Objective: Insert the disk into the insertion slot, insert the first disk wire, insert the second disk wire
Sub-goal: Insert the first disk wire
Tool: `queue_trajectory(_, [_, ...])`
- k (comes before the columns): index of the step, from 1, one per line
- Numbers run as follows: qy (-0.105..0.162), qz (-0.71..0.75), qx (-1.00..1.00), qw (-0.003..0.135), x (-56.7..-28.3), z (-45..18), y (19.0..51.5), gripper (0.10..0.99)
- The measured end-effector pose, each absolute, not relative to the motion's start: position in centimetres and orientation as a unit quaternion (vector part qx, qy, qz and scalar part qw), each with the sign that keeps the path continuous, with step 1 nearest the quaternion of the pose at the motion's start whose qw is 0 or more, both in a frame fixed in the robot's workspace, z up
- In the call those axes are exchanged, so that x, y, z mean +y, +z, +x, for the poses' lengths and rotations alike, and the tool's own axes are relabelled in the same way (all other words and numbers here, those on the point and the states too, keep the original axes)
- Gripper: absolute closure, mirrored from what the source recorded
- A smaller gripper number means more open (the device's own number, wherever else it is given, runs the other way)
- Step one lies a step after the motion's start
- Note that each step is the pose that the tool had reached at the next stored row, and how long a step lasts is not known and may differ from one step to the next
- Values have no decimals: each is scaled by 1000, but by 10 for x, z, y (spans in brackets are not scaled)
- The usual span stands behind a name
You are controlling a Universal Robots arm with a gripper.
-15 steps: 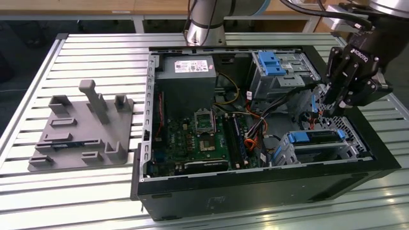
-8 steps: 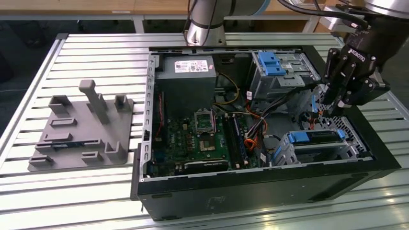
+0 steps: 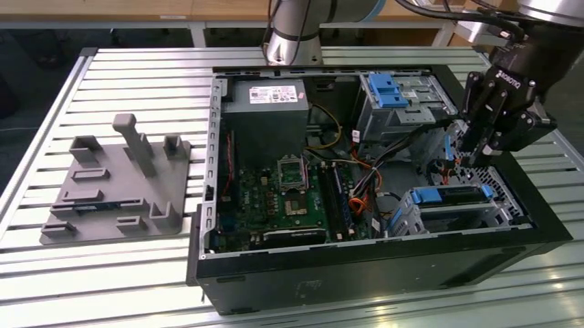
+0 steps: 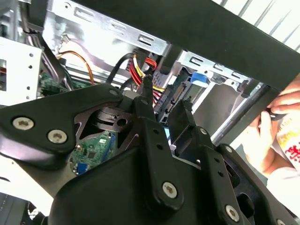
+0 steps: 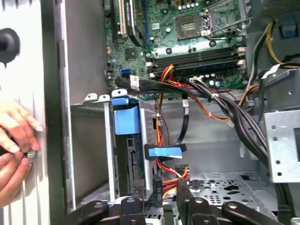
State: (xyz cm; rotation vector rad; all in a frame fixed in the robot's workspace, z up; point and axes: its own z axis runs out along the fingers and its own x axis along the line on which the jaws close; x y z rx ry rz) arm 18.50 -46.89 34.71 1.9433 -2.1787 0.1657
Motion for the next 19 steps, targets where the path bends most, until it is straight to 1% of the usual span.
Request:
queue_trajectory(7, [61,660,-740,115,-469,187,345,678])
queue_trajectory(19, [63,665,-736,115,-464,187,343,678])
